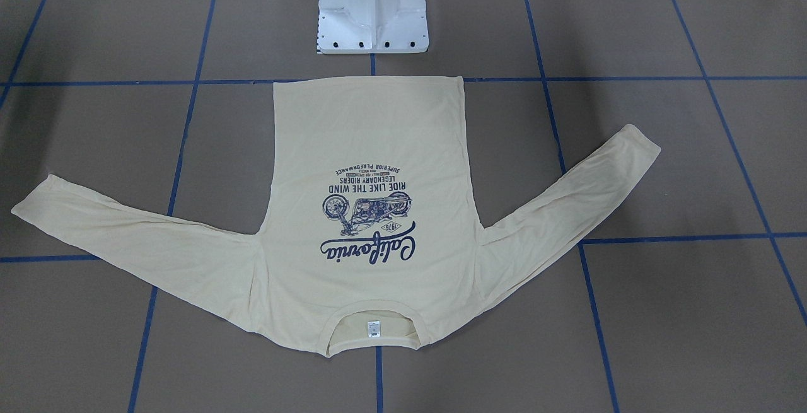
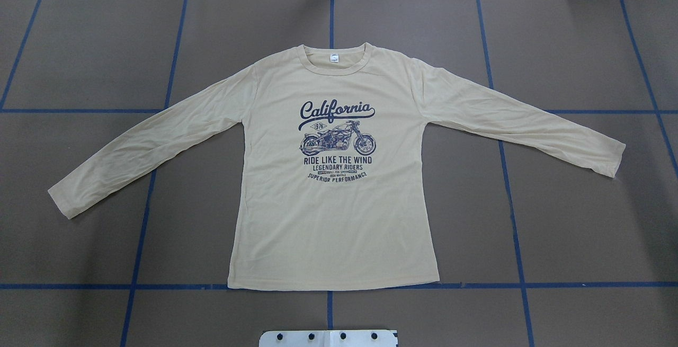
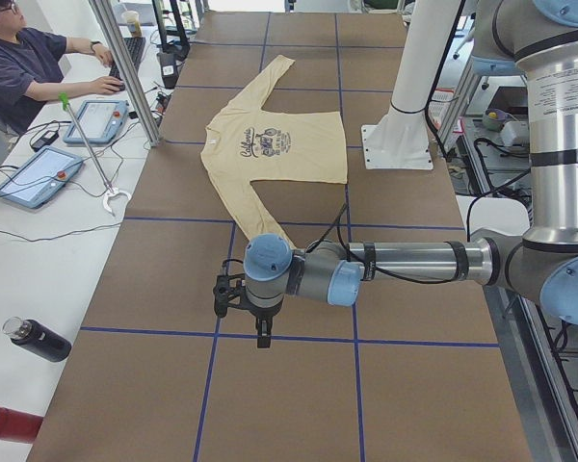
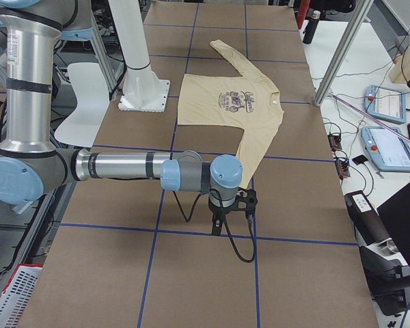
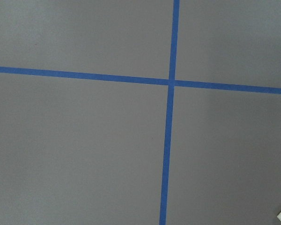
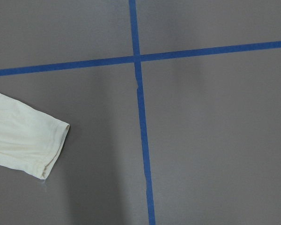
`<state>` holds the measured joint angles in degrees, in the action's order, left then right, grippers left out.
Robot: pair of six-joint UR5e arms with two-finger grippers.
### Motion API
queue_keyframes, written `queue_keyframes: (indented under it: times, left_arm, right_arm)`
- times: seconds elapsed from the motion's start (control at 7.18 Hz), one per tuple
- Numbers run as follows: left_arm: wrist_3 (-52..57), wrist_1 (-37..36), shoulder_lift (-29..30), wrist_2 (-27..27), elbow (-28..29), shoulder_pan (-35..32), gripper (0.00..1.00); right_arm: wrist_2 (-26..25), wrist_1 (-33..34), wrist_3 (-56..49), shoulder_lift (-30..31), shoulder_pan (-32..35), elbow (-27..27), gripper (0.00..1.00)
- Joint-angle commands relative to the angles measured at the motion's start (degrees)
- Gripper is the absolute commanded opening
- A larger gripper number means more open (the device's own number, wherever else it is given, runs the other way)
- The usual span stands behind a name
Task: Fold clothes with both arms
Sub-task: 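Move the right gripper toward the sleeve cuff nearest it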
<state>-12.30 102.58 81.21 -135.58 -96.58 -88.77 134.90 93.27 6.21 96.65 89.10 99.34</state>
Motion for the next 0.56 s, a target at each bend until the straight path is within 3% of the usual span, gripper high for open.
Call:
queue_keyframes:
  times: [0.0, 0.42]
  left_arm:
    - [-0.09, 0.17, 0.0, -0.04, 0.08, 0.0, 0.99]
    - [0.0, 2.52, 1.39, -0.04, -0.45, 0.0, 0.99]
  right_arm:
    - [0.1, -0.02, 0.64, -0.4, 0.02, 0.24, 1.0]
    - [1.15, -1.15, 0.91, -1.46, -0.16, 2.08, 1.0]
